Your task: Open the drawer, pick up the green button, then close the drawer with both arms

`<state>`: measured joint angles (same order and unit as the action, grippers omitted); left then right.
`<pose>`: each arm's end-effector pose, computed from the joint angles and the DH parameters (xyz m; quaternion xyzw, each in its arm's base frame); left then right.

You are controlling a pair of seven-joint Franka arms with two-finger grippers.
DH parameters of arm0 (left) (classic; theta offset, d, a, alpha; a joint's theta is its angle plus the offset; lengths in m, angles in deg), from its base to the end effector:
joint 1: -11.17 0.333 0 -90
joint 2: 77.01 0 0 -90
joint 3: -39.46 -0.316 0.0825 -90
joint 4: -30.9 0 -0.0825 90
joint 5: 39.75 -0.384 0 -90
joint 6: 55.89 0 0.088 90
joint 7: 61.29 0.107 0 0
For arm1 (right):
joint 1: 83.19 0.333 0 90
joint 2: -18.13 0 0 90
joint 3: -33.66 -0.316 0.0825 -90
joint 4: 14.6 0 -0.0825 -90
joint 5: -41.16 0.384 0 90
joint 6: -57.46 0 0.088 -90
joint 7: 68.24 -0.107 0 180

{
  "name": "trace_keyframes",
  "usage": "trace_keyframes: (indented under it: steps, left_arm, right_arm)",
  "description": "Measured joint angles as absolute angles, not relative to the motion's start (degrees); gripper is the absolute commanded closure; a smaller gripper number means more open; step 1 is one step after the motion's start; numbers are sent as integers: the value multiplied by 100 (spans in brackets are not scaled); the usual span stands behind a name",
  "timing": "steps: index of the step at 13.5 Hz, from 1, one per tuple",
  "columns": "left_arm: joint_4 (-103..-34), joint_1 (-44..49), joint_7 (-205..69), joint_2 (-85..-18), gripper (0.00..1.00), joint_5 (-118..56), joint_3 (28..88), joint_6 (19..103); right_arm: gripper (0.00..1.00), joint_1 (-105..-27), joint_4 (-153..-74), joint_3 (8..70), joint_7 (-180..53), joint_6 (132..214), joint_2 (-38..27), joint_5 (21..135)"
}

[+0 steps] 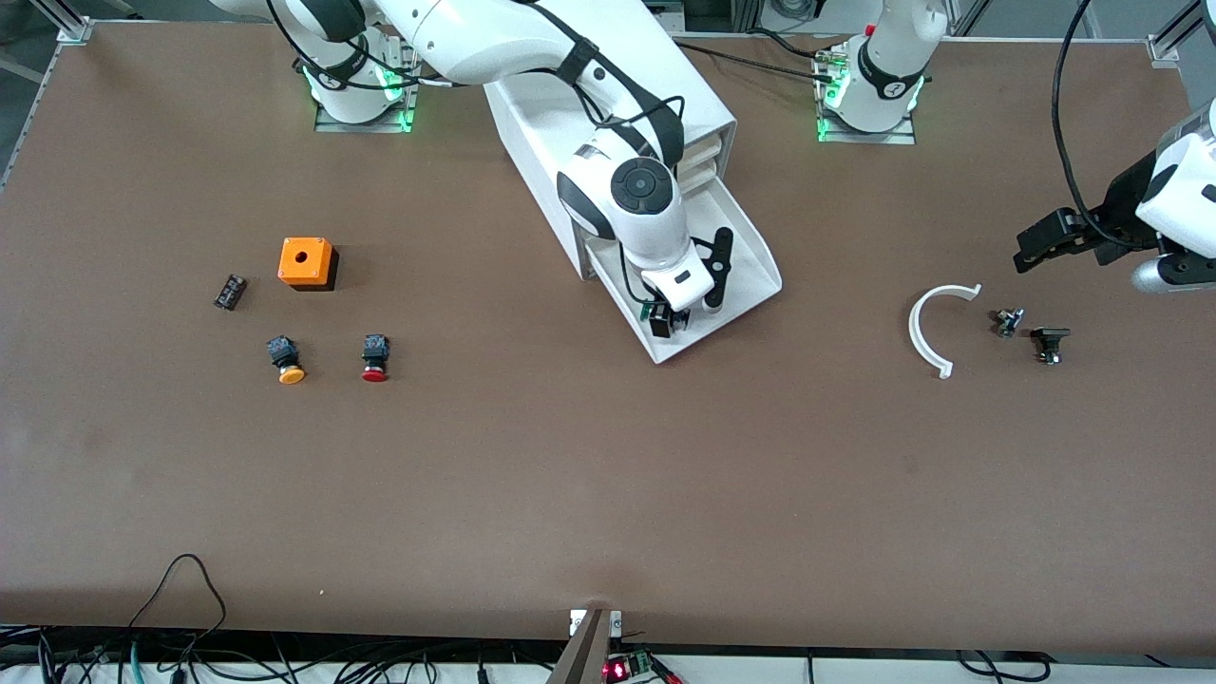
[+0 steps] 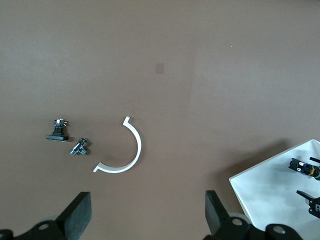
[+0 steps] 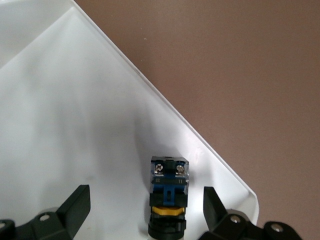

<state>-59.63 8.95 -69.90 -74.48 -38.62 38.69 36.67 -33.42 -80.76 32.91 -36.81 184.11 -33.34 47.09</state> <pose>0.5710 -0.0167 0.5992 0.9980 0.0629 -0.0052 0.0091 0.4963 0.6028 0.2687 -0.7713 -0.6297 -0.0694 0.0610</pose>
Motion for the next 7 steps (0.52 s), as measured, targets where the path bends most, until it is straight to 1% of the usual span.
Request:
trace_keyframes:
  steps: [2, 4, 5, 7]
  left_arm:
    - [-5961, 902, -6990, -7439, 0, -3862, 3866, 3667]
    - [-5961, 917, -6990, -7408, 0, -3862, 3834, 3667]
    - [-5961, 922, -6989, -7386, 0, -3862, 3803, 3667]
    - [-5961, 943, -6989, -7343, 0, -3862, 3781, 3667]
  right_arm:
    - [0, -3340, -8076, 3292, -3681, 18411, -3337, 4709]
    - [4, -3339, -8076, 3292, -3681, 18411, -3340, 4709]
    - [4, -3339, -8076, 3292, -3681, 18412, -3342, 4709]
    - [11, -3339, -8076, 3299, -3681, 18460, -3345, 4709]
